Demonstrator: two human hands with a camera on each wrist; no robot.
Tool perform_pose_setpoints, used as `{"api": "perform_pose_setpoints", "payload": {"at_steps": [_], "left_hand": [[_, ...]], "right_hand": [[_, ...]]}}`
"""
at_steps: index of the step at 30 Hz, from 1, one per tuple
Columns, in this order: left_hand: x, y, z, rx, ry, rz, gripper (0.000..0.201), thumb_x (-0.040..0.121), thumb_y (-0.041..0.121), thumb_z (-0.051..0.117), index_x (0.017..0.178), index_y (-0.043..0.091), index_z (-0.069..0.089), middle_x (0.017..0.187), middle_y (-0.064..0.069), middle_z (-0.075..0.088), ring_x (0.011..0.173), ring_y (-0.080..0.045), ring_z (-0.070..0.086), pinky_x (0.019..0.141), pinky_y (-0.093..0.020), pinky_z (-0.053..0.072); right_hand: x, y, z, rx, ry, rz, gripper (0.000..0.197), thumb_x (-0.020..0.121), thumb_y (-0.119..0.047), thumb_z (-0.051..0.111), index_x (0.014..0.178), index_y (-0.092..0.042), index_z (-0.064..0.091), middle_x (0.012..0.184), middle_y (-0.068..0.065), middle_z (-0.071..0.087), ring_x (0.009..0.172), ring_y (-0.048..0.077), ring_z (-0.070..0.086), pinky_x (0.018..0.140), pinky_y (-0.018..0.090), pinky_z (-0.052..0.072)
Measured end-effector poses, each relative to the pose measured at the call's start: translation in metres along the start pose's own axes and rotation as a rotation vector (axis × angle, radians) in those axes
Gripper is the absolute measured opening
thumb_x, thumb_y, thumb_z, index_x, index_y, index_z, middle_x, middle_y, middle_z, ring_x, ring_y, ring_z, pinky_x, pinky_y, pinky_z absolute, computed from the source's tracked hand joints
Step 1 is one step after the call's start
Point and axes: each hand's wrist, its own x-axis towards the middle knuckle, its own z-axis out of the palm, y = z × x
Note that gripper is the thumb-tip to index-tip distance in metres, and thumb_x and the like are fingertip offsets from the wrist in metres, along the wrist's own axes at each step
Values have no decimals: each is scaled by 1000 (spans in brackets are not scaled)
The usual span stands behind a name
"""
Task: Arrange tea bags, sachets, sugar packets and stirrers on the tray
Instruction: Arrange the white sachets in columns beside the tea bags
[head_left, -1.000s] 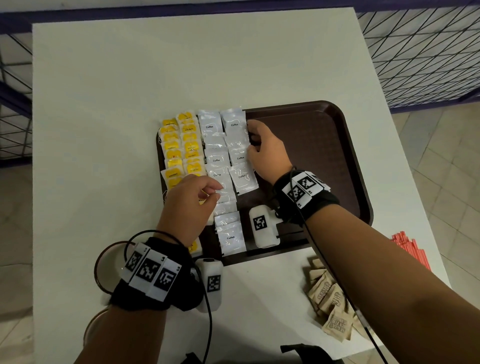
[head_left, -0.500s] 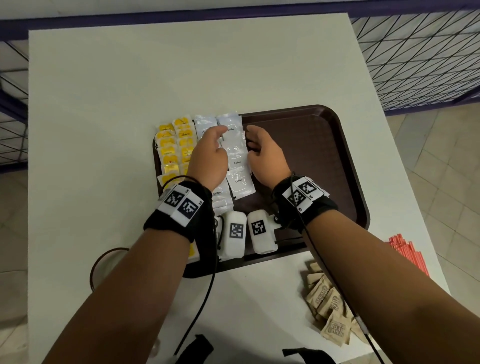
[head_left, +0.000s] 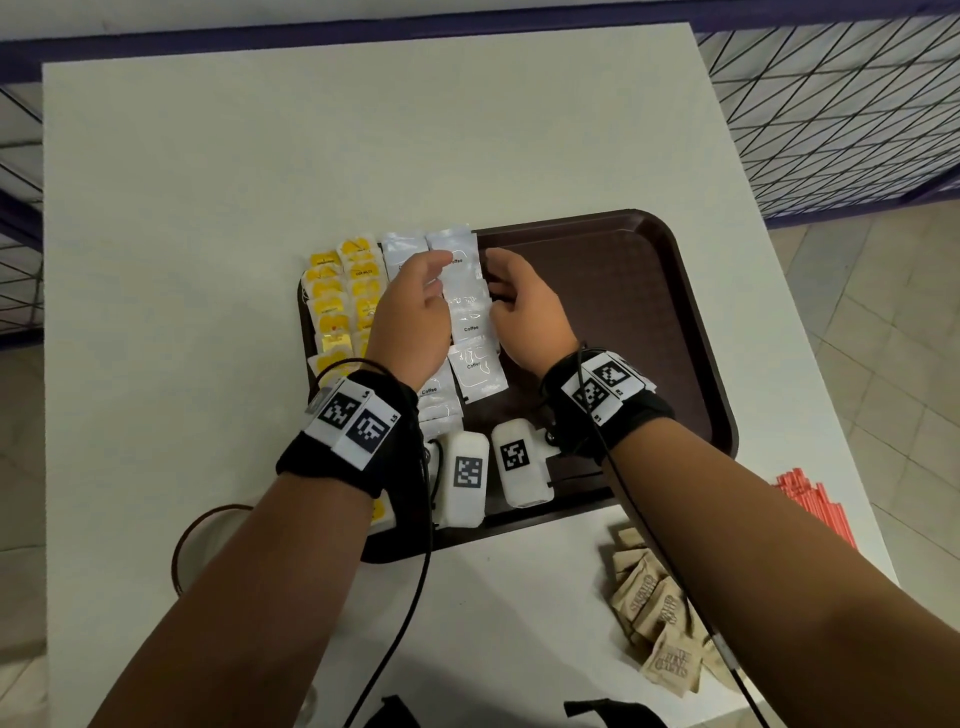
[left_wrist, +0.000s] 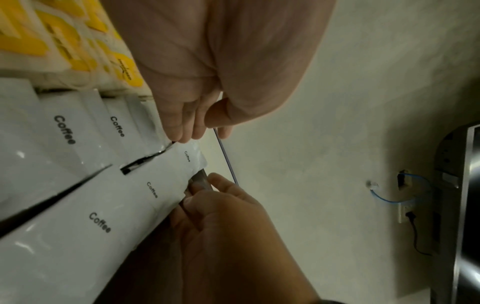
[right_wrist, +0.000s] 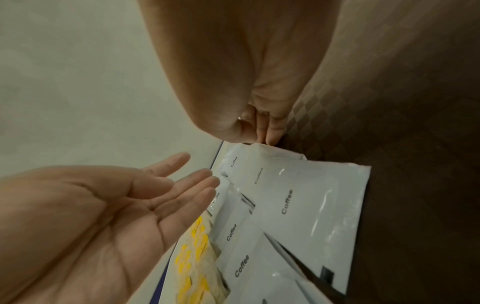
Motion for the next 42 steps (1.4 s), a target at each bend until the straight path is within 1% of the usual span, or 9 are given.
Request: {"api": "perform_pose_setpoints", "payload": {"at_steps": [3, 7, 11, 16, 20, 22, 30, 37, 42], "left_hand": [[-10, 0, -4, -68, 48, -14, 50, 88, -9, 32, 129, 14, 49, 133, -1, 52, 122, -15, 51, 102, -30, 43], [-27, -10, -9, -102, 78, -72, 43, 89, -6, 38, 123, 16, 54, 120, 3, 58, 111, -10, 56, 99, -33, 46], [-48, -18, -1, -127, -7, -116, 39, 91, -2, 43, 120, 21, 56, 118, 5, 59, 110, -11, 57, 98, -38, 47], [-64, -14, 18, -49, -54, -101, 47, 92, -5, 33, 128, 18, 50, 135, 3, 48, 126, -12, 43, 89, -4, 35], [-65, -12, 23, -57, -12, -97, 53, 86, -8, 32, 129, 19, 49, 138, 2, 45, 133, -15, 36, 110, -30, 32], [-64, -13, 24, -48, 0, -97, 55, 85, -9, 32, 129, 19, 49, 139, 2, 44, 133, -15, 35, 112, -35, 31], [-60, -12, 25, -23, 8, -84, 51, 88, -8, 32, 129, 16, 49, 137, -1, 46, 129, -12, 38, 106, -21, 30], [-61, -16, 26, -40, -23, -82, 54, 87, -9, 29, 131, 18, 47, 139, -1, 45, 123, -7, 38, 101, -19, 30], [-53, -17, 25, -78, 14, -61, 58, 83, -12, 29, 131, 17, 46, 139, -2, 44, 131, -10, 36, 108, -23, 28]], "right_hand": [[1, -3, 1, -6, -8, 4, 55, 81, 8, 41, 132, -11, 46, 127, 2, 57, 114, 13, 55, 98, 19, 42], [-3, -2, -2, -74, 60, 34, 51, 83, 5, 41, 131, -9, 47, 127, 5, 57, 112, 14, 55, 97, 18, 40], [-17, 11, -8, -136, 97, 91, 43, 86, 2, 44, 126, -10, 53, 116, 6, 62, 100, 9, 56, 82, 6, 36], [-34, 17, -9, -42, 56, 97, 41, 87, 4, 43, 125, -9, 53, 117, 5, 62, 108, 9, 57, 95, 20, 45], [-38, 15, -7, 10, 25, 87, 42, 87, 3, 42, 125, -9, 52, 117, 5, 63, 109, 13, 59, 98, 31, 47], [-39, 14, -6, 28, 13, 87, 41, 86, 3, 42, 125, -9, 52, 115, 4, 63, 108, 15, 60, 98, 34, 48], [-40, 15, -4, -18, 5, 63, 45, 86, 6, 38, 125, -9, 53, 118, 6, 63, 112, 12, 58, 100, 27, 46], [-42, 17, -5, -32, 17, 50, 45, 84, 7, 38, 123, -9, 55, 117, 5, 64, 111, 12, 59, 100, 27, 46], [-44, 16, -5, -23, 23, 51, 44, 85, 7, 39, 123, -9, 54, 119, 4, 62, 109, 12, 59, 99, 25, 46]]}}
